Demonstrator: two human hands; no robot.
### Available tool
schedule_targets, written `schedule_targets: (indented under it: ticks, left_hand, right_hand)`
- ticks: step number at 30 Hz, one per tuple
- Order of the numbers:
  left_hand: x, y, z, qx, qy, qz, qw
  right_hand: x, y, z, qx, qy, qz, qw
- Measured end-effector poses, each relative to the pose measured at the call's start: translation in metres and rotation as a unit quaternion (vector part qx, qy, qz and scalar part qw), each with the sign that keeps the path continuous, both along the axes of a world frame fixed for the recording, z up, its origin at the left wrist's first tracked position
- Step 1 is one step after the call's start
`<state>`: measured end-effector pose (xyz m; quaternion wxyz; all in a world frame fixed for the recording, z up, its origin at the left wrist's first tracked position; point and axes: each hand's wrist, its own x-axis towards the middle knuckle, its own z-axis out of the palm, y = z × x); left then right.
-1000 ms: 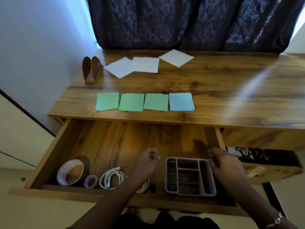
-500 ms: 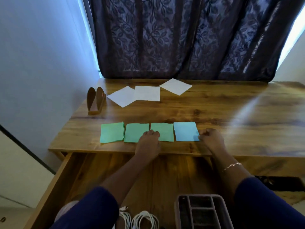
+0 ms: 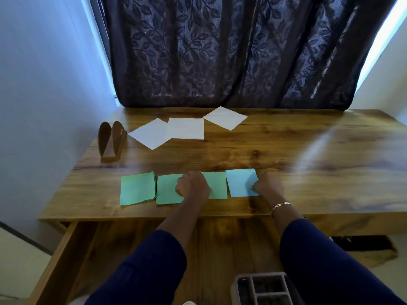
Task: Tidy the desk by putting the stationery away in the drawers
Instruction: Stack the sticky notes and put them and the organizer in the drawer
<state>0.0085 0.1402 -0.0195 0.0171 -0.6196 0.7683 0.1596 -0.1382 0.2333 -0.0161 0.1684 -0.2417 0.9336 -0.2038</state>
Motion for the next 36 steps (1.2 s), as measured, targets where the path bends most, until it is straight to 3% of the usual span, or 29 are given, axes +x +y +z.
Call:
schedule_targets:
  ticks: [12,24,29,36]
  left_hand:
    - [-0.006,0.003,-0.002,0.002,0.024,0.007,1.0]
    - [-0.003,0.016,0.014,-0.007,0.214,0.05,0.975]
    - [0.01,0.016,0.012,0.024,0.268,0.079,0.96]
    - [0.039,0.024,0.009,0.097,0.323,0.114,0.935]
  right_hand:
    - [-0.001,-0.005,-0.005,-0.02,-0.03,-0.032,0.999]
    - [-0.016,0.014,0.002,-0.104,-0.1,-0.034,0.989]
    - [-0.02,0.029,0.003,-0.208,-0.202,-0.102,0.951]
    - [-0.015,0.051,0.002,-0.251,-0.284,-0.1,0.92]
